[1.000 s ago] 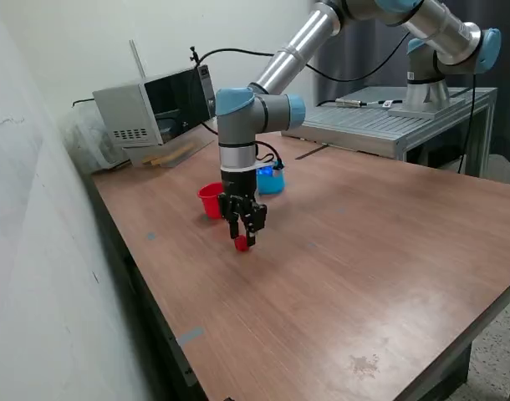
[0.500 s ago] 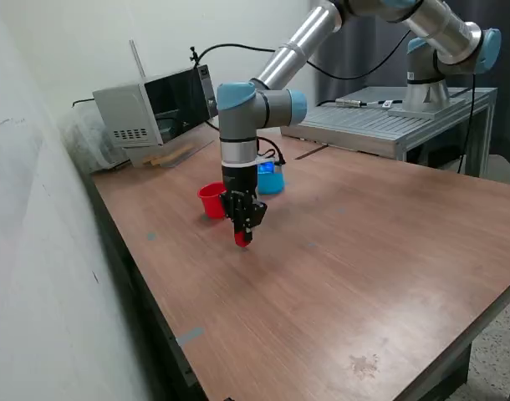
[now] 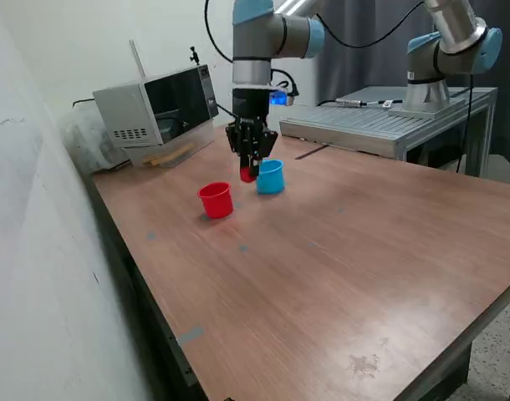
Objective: Place red objects in the red bin, and blue objects in the blue bin.
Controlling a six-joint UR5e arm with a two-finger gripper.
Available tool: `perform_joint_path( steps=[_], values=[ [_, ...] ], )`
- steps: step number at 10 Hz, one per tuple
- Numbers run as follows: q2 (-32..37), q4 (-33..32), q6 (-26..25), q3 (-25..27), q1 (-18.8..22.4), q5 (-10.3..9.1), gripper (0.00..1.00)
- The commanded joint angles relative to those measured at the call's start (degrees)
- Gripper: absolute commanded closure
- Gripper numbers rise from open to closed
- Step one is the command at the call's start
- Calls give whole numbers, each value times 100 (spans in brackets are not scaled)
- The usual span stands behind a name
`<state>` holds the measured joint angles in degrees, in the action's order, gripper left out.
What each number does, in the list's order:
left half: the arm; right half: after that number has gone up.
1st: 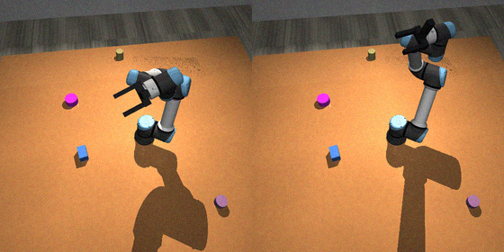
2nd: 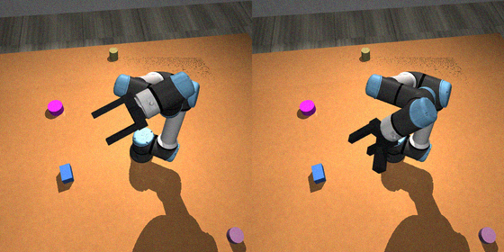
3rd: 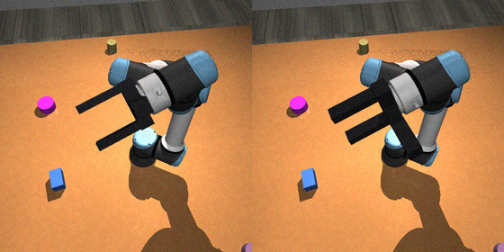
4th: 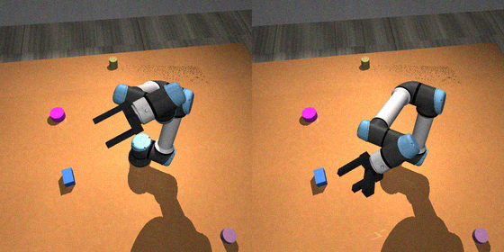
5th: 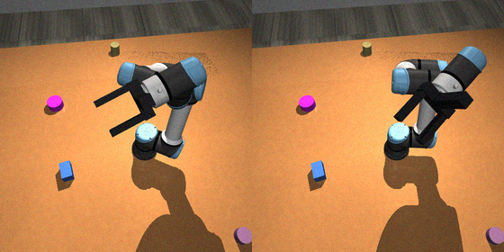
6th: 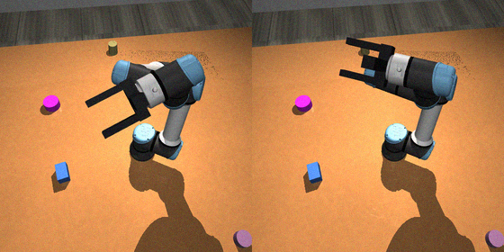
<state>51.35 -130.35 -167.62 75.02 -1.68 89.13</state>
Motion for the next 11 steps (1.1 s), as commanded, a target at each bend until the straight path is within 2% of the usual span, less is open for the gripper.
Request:
perform_joint_path(
  steps=[1,2,5,8,11],
  values=[
    [446,79,10,382,-139,34,100],
    [446,106,10,417,-627,34,100],
    [227,97,97,365,-1184,34,100],
    [-404,80,159,32,-1343,34,100],
    [-679,1,168,-267,-1344,16,100]
  ],
)
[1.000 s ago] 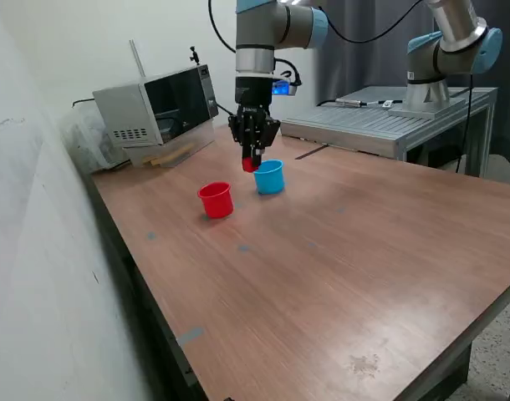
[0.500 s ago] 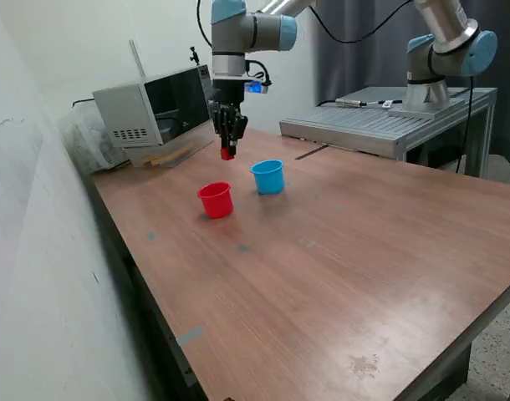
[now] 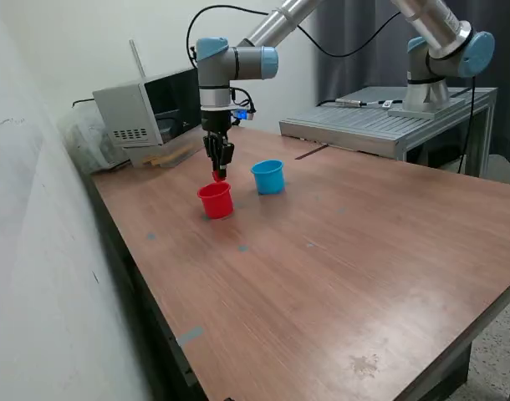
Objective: Place red objects in the red bin, and blue objects in the blue bin.
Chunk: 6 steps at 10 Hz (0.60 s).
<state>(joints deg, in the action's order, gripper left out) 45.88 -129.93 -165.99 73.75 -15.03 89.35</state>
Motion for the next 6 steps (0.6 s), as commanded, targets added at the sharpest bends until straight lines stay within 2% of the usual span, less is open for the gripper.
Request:
perform_joint_path(
  steps=[1,6],
  values=[
    [-158,-120,5,-185,-9,-6,100],
    [-159,-147,5,-133,-17,3,100]
  ],
)
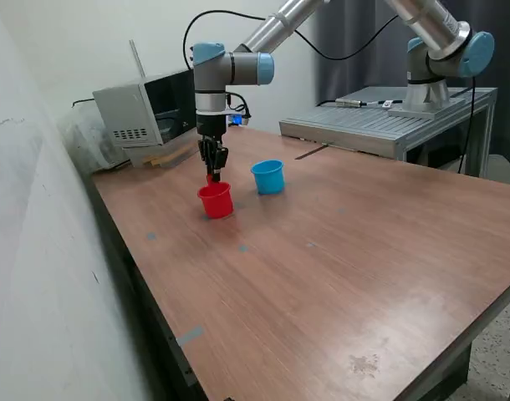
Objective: Place red objects in the red bin, and blue objects in the blue bin.
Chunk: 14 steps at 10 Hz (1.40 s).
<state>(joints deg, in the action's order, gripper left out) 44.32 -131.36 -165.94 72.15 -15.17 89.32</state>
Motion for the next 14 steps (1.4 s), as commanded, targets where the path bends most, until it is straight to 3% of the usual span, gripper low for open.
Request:
perform_joint_path(
  steps=[1,5,8,10,11,14],
  values=[
    [6,6,0,36,-3,7,0],
    [59,49,0,36,5,85,0],
    [1171,163,-61,1025,224,147,0],
    [2146,802,-131,1720,575,173,0],
    [2699,1188,-471,2037,742,243,0],
    [4395,2864,-1079,2391,1322,419,0]
  ],
)
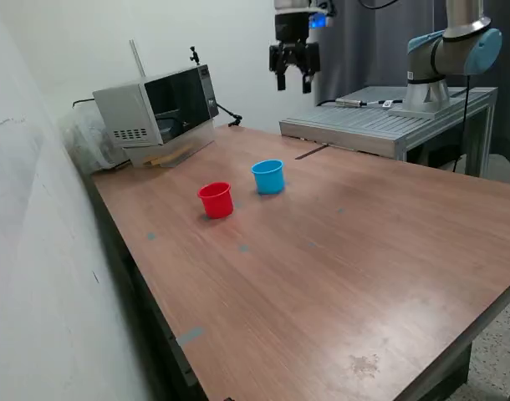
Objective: Place red objects in the red bin, and blue objects in the blue bin.
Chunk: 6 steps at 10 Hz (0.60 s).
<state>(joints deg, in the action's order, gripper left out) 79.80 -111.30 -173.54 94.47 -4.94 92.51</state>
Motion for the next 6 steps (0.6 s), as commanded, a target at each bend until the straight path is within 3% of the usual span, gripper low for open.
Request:
perform_joint_path(
  steps=[1,3,6],
  values=[
    [1166,1369,-539,160,397,231,0],
    [1572,2005,-987,142,712,320,0],
    [1942,2481,-1086,203,864,259,0]
  ],
)
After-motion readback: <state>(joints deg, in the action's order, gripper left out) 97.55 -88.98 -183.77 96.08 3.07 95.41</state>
